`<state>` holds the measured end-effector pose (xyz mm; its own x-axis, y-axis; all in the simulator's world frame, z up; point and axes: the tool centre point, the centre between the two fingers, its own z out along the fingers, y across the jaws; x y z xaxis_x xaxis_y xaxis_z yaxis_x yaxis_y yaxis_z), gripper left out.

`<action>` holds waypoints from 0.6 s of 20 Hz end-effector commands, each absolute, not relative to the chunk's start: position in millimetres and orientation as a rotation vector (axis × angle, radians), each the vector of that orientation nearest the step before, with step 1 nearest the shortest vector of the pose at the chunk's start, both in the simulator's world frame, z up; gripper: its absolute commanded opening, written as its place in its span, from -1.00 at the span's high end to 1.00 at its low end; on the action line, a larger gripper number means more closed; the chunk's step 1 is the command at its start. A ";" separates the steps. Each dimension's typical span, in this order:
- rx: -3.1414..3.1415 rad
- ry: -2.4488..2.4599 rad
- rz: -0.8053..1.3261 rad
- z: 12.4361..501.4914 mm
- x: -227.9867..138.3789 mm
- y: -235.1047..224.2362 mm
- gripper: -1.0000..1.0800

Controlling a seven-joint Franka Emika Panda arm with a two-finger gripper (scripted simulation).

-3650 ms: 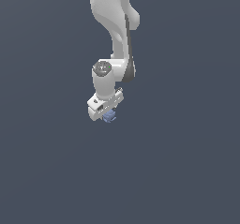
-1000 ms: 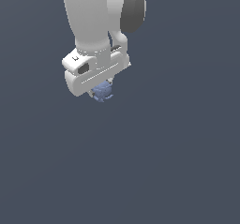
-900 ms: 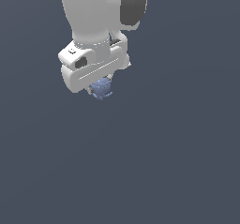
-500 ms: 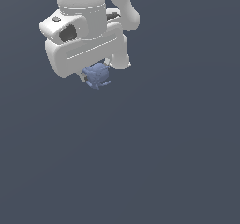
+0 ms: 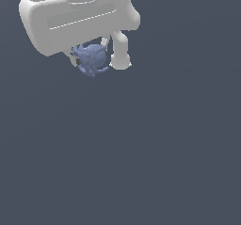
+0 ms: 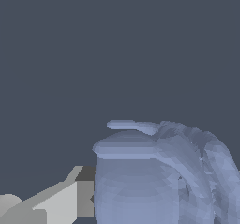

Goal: Pick up the object and move it to a goal position.

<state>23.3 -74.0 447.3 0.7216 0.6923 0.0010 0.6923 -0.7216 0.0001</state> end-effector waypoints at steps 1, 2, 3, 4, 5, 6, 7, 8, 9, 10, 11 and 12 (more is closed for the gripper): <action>-2.915 -1.171 0.000 460.5 27.0 -74.6 1.00; -2.915 -1.171 0.000 465.4 28.5 -74.7 1.00; -2.915 -1.171 0.000 470.0 29.9 -74.8 1.00; -2.915 -1.171 0.000 474.2 31.2 -75.0 1.00; -2.915 -1.171 0.000 478.0 32.4 -75.1 1.00; -2.915 -1.171 0.000 481.5 33.5 -75.2 1.00; -2.915 -1.171 0.000 484.7 34.6 -75.3 1.00; -2.915 -1.171 0.000 487.6 35.5 -75.4 1.00; -2.915 -1.171 0.000 490.2 36.4 -75.5 1.00; -2.915 -1.171 0.000 492.6 37.2 -75.6 1.00; -2.915 -1.171 0.000 494.7 37.9 -75.7 1.00; -2.915 -1.171 0.000 496.6 38.5 -75.8 1.00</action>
